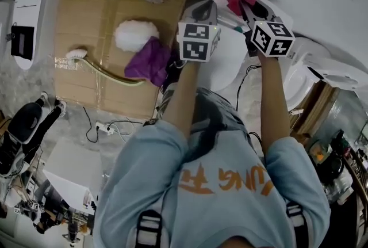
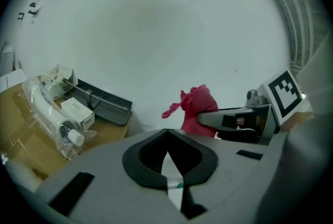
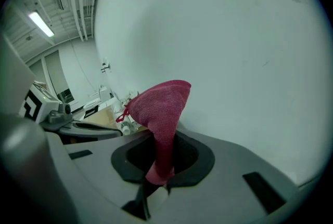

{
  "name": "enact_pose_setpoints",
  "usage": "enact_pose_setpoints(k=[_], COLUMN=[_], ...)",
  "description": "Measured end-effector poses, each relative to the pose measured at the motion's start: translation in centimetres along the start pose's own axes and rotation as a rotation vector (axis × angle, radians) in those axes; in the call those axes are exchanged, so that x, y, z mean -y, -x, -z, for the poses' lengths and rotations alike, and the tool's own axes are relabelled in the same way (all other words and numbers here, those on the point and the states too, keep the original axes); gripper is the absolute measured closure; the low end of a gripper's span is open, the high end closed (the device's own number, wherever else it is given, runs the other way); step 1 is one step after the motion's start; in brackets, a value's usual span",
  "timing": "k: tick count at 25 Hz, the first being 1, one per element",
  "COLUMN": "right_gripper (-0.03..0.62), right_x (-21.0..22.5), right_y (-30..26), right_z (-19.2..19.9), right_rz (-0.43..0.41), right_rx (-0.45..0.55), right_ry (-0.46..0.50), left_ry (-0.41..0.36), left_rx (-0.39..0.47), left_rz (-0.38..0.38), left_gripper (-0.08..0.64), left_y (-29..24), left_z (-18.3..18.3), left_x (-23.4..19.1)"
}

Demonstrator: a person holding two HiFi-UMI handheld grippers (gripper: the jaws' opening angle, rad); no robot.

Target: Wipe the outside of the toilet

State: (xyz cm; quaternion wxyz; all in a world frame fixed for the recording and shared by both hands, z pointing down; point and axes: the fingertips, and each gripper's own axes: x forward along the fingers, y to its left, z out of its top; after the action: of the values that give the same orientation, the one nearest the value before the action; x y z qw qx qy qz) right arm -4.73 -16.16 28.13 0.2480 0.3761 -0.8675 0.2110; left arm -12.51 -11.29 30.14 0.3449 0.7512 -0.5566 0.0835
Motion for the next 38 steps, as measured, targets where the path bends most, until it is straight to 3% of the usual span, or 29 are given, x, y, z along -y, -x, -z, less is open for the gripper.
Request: enact_pose_setpoints(k=[6, 12, 18, 27, 38], right_gripper=[0.523, 0.523, 0.523, 0.525, 0.525], right_x=[0.2, 1.3, 1.8, 2.1, 4.6], right_y=[-4.3, -8.0, -10.5, -11.7, -10.1], right_z=[-0.6, 0.1, 1.2, 1.9, 2.3], right_rz=[-0.030, -0.049, -0.074, -0.105, -0.082], right_rx=[-0.055, -0.126, -0.186, -0.248, -0.215], right_ry=[0.047, 0.087, 0.155, 0.412, 0.385], left_ry=[0.099, 0.131, 0.123, 0.077, 0.044], left_rx=[0.009, -0.005, -0.042, -0.104, -0.131], left_rz=[0.004, -0.024, -0.015, 0.015, 0.025], left_gripper=[0.540, 0.540, 0.540, 0.540, 0.540], left_y=[-1.9, -3.5, -5.0, -7.1, -8.3], left_z=[-0.4, -0.3, 0.4, 1.7, 2.1], left_x=[-2.0, -3.8, -3.7, -2.0, -0.7])
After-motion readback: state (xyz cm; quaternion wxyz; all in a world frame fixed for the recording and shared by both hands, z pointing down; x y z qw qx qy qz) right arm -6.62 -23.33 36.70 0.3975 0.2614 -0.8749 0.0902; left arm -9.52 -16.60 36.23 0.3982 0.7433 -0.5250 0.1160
